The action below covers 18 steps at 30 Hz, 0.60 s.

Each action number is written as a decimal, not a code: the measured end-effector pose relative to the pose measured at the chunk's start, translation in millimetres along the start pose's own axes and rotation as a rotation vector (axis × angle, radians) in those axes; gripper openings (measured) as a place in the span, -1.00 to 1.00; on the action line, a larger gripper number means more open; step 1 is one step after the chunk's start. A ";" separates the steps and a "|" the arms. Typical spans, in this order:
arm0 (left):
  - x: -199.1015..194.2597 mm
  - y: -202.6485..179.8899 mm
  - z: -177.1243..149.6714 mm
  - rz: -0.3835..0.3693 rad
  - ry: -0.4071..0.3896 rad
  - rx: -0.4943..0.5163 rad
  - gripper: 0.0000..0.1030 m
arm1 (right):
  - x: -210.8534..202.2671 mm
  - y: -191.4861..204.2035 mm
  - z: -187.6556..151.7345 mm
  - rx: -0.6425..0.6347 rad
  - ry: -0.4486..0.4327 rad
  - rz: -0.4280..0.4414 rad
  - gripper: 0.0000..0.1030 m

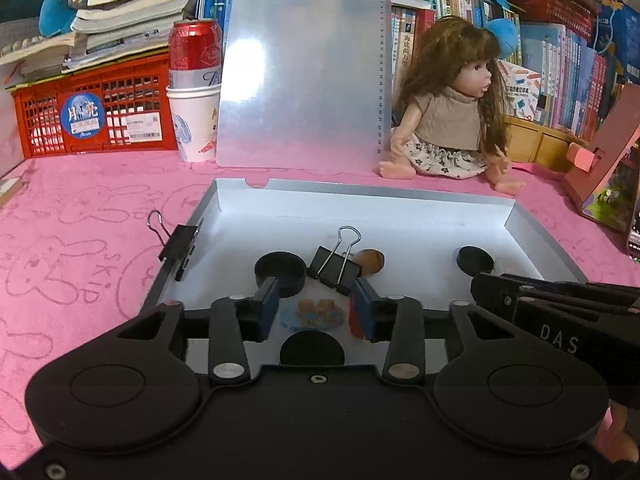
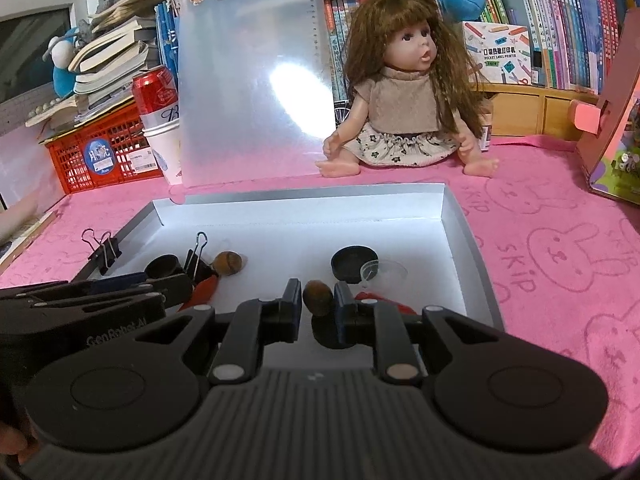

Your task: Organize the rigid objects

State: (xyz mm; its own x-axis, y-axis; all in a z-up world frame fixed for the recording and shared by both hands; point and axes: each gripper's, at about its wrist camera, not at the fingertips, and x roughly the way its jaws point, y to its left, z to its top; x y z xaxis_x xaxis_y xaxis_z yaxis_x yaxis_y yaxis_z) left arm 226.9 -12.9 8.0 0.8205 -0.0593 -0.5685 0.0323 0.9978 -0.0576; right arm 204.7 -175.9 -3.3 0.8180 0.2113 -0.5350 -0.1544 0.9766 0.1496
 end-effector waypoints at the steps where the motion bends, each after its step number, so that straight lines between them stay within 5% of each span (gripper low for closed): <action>1: -1.8 -0.4 0.2 0.002 -0.005 0.006 -0.17 | -1.0 0.7 0.2 -0.001 -0.002 0.000 -0.42; 2: -3.9 -0.7 0.5 0.002 -0.008 0.012 -0.12 | -2.0 1.1 0.5 -0.002 -0.005 -0.002 -0.18; 5: -10.6 -0.6 1.1 0.005 -0.017 0.016 0.16 | -6.8 2.2 1.4 -0.002 -0.025 -0.007 0.00; 8: -17.5 -0.2 2.5 0.010 -0.032 0.016 0.22 | -12.4 3.1 2.7 -0.009 -0.043 -0.008 0.18; 18: -37.4 4.5 5.8 0.032 -0.050 0.004 0.55 | -31.8 1.2 8.2 -0.013 -0.088 -0.045 0.55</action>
State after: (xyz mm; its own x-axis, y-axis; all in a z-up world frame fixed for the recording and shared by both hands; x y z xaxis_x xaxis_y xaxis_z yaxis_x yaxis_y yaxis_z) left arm 199.7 -6.0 33.7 0.8486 -0.0260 -0.5284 0.0079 0.9993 -0.0365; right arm 183.1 -181.7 20.7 0.8696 0.1635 -0.4659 -0.1233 0.9856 0.1157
